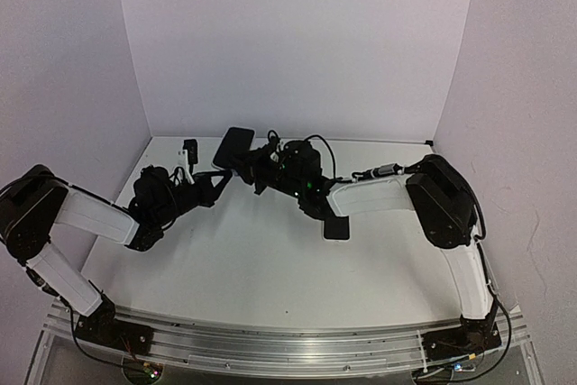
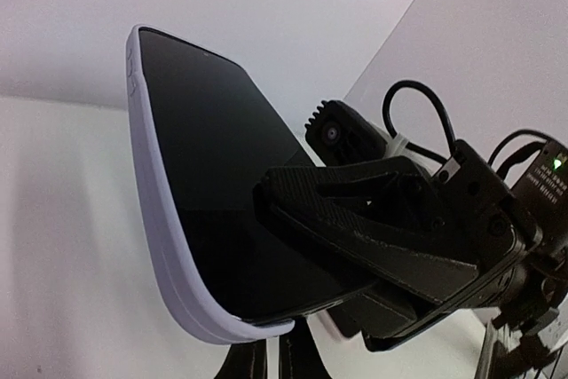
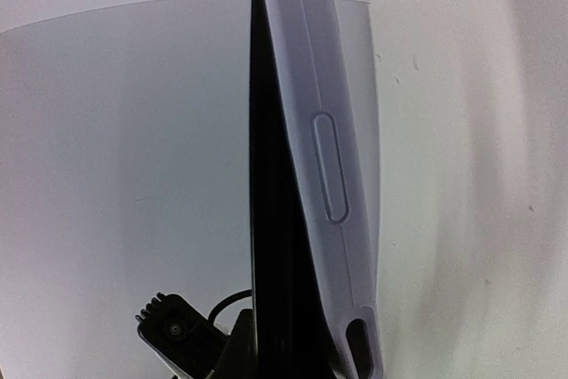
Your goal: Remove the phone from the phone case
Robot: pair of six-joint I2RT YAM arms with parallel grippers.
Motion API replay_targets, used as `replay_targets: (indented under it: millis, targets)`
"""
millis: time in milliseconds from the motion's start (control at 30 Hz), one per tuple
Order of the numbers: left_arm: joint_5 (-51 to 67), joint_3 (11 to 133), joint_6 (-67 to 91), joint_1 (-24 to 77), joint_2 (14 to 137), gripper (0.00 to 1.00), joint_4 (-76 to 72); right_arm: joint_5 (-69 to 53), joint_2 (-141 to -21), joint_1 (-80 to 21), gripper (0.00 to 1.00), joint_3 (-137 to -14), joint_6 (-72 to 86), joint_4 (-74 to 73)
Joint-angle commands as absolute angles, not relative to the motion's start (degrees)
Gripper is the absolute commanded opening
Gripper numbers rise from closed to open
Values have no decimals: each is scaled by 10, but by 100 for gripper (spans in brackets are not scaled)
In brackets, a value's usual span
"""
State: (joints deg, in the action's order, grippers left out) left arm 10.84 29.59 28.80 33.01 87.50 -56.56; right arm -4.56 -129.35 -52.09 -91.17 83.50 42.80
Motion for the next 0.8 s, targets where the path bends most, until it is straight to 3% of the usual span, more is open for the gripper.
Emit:
replay_targets:
  millis: [0, 500, 767]
  targets:
    - [39, 276, 261, 304, 866, 0, -503, -79, -1276, -521, 0, -849, 876, 425]
    - [-37, 237, 276, 323, 937, 0, -420, -105, -1303, -522, 0, -773, 979, 427]
    - [60, 228, 502, 320, 933, 0, -409, -158, -1289, -510, 0, -757, 925, 377]
